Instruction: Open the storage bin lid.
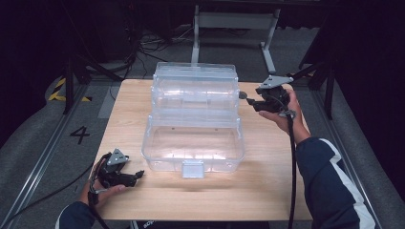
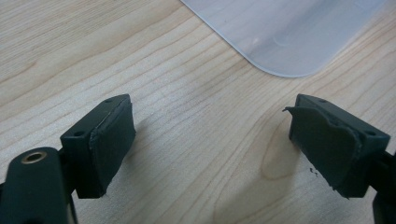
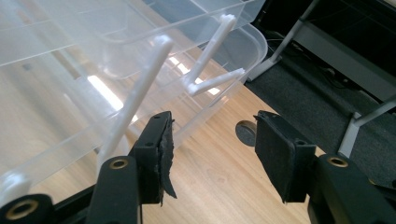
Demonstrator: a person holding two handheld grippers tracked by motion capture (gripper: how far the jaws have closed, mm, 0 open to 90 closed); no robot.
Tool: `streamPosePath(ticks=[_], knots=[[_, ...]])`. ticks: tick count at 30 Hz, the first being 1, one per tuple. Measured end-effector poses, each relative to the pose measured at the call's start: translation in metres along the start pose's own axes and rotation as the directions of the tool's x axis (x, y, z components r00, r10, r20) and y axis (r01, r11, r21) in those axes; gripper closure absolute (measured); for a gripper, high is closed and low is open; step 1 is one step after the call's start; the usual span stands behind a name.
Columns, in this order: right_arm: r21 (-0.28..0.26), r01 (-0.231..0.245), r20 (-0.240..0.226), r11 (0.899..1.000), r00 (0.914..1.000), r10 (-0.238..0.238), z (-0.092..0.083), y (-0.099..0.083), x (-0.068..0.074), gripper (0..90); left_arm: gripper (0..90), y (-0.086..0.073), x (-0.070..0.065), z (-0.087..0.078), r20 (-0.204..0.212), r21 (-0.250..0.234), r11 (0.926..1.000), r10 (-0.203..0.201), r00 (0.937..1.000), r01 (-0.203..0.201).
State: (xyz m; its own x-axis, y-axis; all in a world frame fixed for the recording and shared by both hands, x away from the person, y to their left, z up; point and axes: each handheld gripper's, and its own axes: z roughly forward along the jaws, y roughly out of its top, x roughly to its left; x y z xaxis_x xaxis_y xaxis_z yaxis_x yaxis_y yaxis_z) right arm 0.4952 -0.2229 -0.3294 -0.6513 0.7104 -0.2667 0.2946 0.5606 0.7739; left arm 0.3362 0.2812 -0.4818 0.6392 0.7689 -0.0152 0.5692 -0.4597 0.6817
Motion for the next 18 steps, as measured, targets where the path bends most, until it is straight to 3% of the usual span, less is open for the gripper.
streamPosePath(ticks=[18], knots=[[0.014,0.038,-0.012,0.999,0.9992,-0.038,-0.026,-0.033,0.021,43.3,14.7,0.000,0.000,0.000,-0.002,0.001,1.0000,0.000,1.0000,0.000]])
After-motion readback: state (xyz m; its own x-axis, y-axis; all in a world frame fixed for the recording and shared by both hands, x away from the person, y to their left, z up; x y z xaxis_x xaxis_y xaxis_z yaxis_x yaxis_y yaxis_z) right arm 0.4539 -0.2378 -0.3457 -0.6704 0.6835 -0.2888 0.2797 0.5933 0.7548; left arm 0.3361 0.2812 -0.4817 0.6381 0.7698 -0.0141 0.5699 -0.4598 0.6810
